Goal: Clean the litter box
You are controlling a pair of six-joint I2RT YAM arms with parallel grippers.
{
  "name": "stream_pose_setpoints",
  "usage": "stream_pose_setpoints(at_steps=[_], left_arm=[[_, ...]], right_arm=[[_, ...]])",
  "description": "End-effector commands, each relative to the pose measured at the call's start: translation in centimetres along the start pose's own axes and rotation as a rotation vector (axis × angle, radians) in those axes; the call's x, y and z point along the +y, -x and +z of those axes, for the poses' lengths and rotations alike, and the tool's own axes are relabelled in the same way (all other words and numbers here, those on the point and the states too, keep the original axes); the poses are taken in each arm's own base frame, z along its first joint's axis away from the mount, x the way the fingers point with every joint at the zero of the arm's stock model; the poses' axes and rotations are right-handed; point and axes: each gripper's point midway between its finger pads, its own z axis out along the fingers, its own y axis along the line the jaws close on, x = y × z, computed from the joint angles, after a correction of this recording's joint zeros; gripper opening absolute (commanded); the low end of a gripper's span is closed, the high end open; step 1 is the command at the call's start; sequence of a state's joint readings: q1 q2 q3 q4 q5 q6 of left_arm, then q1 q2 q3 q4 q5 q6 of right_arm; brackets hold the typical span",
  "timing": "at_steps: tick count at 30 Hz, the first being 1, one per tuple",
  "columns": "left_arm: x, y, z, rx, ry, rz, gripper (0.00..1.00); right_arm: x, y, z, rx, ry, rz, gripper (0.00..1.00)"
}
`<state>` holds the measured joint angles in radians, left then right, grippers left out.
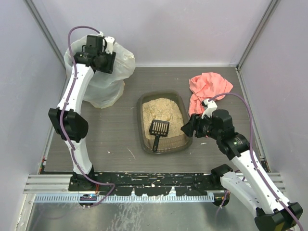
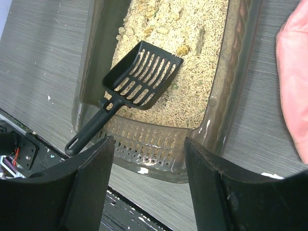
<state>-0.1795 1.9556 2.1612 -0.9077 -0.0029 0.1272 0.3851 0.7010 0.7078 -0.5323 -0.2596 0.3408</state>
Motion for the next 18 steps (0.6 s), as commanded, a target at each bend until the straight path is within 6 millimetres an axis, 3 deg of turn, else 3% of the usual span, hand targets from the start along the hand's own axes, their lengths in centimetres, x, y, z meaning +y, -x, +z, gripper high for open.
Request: stream_pose_setpoints(at_steps=[1, 6, 12, 18], left_arm=[[0.2, 1.9, -0.7, -0.052, -0.001, 0.036, 0.43], [0.3, 1.4, 0.0, -0.031, 0.001, 0.065, 0.33], [-0.3, 1.4, -1.2, -0.041, -0.022, 0.061, 0.01], [-2.6, 1.7, -4.4, -0.065, -0.025, 0.061, 0.00]], right_arm=[[0.7, 0.8, -0.1, -0.026, 0.033, -0.031, 0.64], [0.7, 0.7, 0.0, -0.024, 0.035, -0.033, 0.62], [0.7, 0.9, -0.1, -0.029, 0.032, -0.032, 0.61], [0.7, 0.9, 0.0, -0.029, 0.030, -0.028, 0.61]])
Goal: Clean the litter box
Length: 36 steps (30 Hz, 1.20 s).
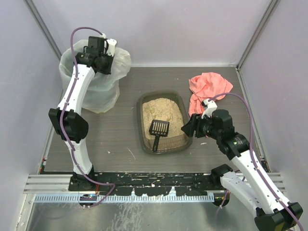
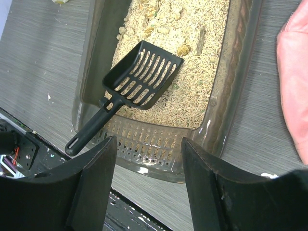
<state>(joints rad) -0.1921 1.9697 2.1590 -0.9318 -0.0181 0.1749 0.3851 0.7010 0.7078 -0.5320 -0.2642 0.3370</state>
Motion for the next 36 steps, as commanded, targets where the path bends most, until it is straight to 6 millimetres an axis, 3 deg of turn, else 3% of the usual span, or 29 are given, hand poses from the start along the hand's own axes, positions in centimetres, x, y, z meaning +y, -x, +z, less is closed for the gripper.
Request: stream_pose_setpoints(at_steps=[1, 8, 16, 21, 22, 26, 30, 36], left_arm=[[-2.9, 2.5, -5.5, -0.103, -0.035, 0.004, 0.00], [-7.4, -0.3, -8.0, 0.002, -0.065, -0.014, 0.00], [-9.1, -3.8, -9.5, 0.099, 0.132, -0.110, 0.00], [-9.7, -5.1, -8.9, 0.131, 0.217, -0.134, 0.00], [-9.7, -5.1, -8.7, 0.131, 0.224, -0.140, 0.02], [-9.4, -3.9, -9.0, 0.100, 0.240, -0.153, 0.29], [-8.6, -1.4, -10.9, 0.016, 0.245, -0.171, 0.51], [-7.5, 0.2, -14.6, -0.073, 0.227, -0.160, 0.65]], right_arm=[[0.6, 0.8, 0.1, -0.030, 0.027, -0.023, 0.61], [0.6, 0.7, 0.1, -0.030, 0.027, -0.019, 0.61], [0.3, 0.6, 0.1, -0.032, 0.015, -0.009, 0.61], [-0.2, 0.7, 0.2, -0.043, -0.014, 0.003, 0.63], [-0.3, 0.8, 0.1, -0.048, -0.020, 0.006, 0.65], [-0.5, 1.5, -0.2, -0.077, -0.046, 0.015, 0.74], [-0.8, 2.6, -0.7, -0.121, -0.079, 0.026, 0.81], [-1.7, 4.7, -1.4, -0.198, -0.163, 0.063, 0.90]])
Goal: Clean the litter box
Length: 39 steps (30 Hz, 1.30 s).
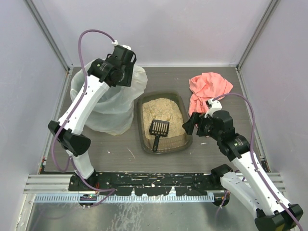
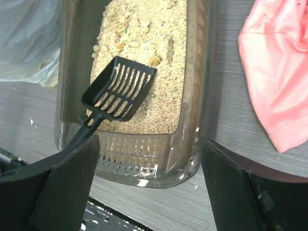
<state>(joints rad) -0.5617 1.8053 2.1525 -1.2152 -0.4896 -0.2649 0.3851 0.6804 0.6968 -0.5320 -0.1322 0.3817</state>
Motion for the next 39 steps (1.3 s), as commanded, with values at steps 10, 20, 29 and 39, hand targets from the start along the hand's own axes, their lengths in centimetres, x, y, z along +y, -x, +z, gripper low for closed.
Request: stream_pose_setpoints(at_steps=[10, 20, 29, 39], left_arm=[[5.0, 0.7, -12.5, -0.408, -0.204, -0.069, 0.96], [11.2, -8.3, -15.3, -0.361, -0.068, -0.302, 0.93], [14.4, -7.7, -12.5, -0.390, 0.148, -0.476, 0.97], [18.0, -7.6, -5.3, -0.276, 0.154, -0.668, 0.95]], right_arm=[[-1.7, 6.7, -2.3, -0.228, -0.190, 0.055, 1.00], [-0.4, 4.7, -1.4, -0.136, -0.096, -0.011, 1.00], [0.5, 3.8, -1.0, -0.099, -0.032, -0.001, 0.97], [0.6, 3.0, -1.2, -0.087, -0.016, -0.002, 0.95]])
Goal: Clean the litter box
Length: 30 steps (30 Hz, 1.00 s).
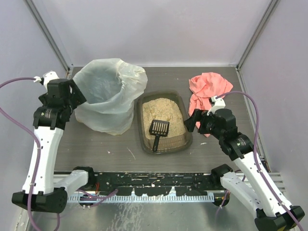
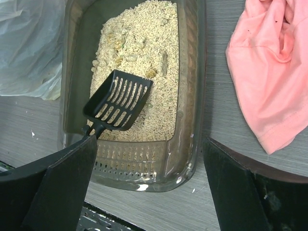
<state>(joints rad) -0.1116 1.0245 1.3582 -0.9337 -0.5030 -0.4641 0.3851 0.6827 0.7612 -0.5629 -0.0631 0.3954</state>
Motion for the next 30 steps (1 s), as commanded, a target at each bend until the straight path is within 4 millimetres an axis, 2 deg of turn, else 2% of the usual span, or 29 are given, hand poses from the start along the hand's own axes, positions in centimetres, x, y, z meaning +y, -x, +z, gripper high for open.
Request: stream_pose_setpoints(at_steps=[1, 4, 11, 13, 18, 25, 27, 30], left_arm=[[-3.2, 1.0, 1.9, -0.001, -0.168, -0.104, 0.94], [-3.9, 0.9, 3.5, 0.015, -0.176, -0.121, 0.89], [-5.1, 1.8, 6.2, 0.029, -0.182, -0.154, 0.56], [-5.9, 2.0, 6.9, 0.038, -0.198, -0.165, 0.51], [-7.8, 1.9, 9.1, 0.078, -0.221, -0.199, 0.47], [-10.8, 2.0, 11.1, 0.124, -0.287, -0.240, 0.47], [-11.2, 1.9, 11.0, 0.128, -0.289, -0.229, 0.52], [-10.7, 2.3, 10.8, 0.104, -0.271, -0.231, 0.61]], right_arm=[[0.8, 0.8, -0.3, -0.031, 0.035, -0.013, 0.94], [0.8, 0.9, -0.3, -0.032, 0.034, -0.015, 0.94], [0.5, 0.6, -0.1, -0.034, 0.027, -0.007, 0.93], [0.3, 0.5, 0.0, -0.034, 0.019, -0.005, 0.93], [0.2, 0.6, 0.1, -0.039, 0.013, -0.006, 0.94], [0.1, 0.6, 0.5, -0.031, 0.005, -0.009, 0.93], [0.0, 0.6, 0.6, -0.031, 0.001, -0.009, 0.94], [0.0, 0.8, 0.9, -0.031, -0.003, -0.004, 0.94]])
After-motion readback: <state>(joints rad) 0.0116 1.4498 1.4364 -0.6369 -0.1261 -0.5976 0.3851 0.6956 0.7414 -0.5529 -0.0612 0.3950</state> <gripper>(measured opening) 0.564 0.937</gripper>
